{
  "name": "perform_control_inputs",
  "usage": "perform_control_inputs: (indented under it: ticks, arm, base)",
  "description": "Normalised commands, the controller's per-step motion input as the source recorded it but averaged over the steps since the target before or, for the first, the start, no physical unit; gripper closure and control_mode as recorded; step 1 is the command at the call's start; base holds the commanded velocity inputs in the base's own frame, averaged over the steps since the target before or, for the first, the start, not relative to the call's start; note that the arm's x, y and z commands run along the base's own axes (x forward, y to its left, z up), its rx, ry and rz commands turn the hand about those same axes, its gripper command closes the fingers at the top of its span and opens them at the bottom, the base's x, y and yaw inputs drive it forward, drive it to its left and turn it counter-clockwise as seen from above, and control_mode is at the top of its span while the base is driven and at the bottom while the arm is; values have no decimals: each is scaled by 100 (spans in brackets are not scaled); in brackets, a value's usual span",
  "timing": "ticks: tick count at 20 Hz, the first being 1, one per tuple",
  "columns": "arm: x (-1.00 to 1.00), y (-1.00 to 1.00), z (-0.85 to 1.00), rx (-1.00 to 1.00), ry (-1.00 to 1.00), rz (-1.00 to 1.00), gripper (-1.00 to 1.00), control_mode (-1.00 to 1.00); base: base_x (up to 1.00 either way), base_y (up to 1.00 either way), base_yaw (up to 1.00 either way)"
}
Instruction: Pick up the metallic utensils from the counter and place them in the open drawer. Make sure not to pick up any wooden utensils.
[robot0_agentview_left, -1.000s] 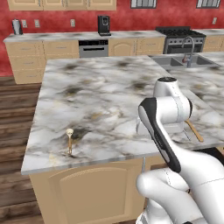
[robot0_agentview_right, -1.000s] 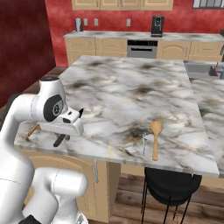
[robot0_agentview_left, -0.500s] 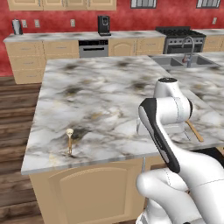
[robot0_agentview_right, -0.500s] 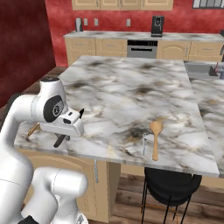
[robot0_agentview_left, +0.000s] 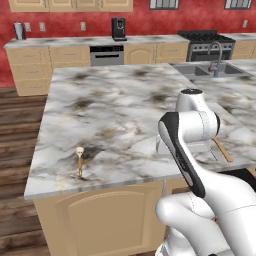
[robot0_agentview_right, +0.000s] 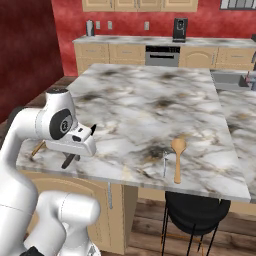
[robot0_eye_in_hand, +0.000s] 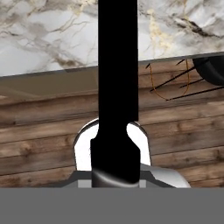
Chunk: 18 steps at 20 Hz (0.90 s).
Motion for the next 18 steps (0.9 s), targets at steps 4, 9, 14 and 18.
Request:
perform_control_inputs:
  ticks: [4,9,14,18]
  arm:
    - [-8,0,0,0,0,0,100,100]
    - [0,0,0,0,0,0,100,100]
    - [0,0,0,0,0,0,100,100]
    - [0,0,0,0,0,0,100,100]
  base:
    - [-10,0,-1]
    - [-58,-3,-7]
    - [-63,15,-29]
    - [-37,60,-45]
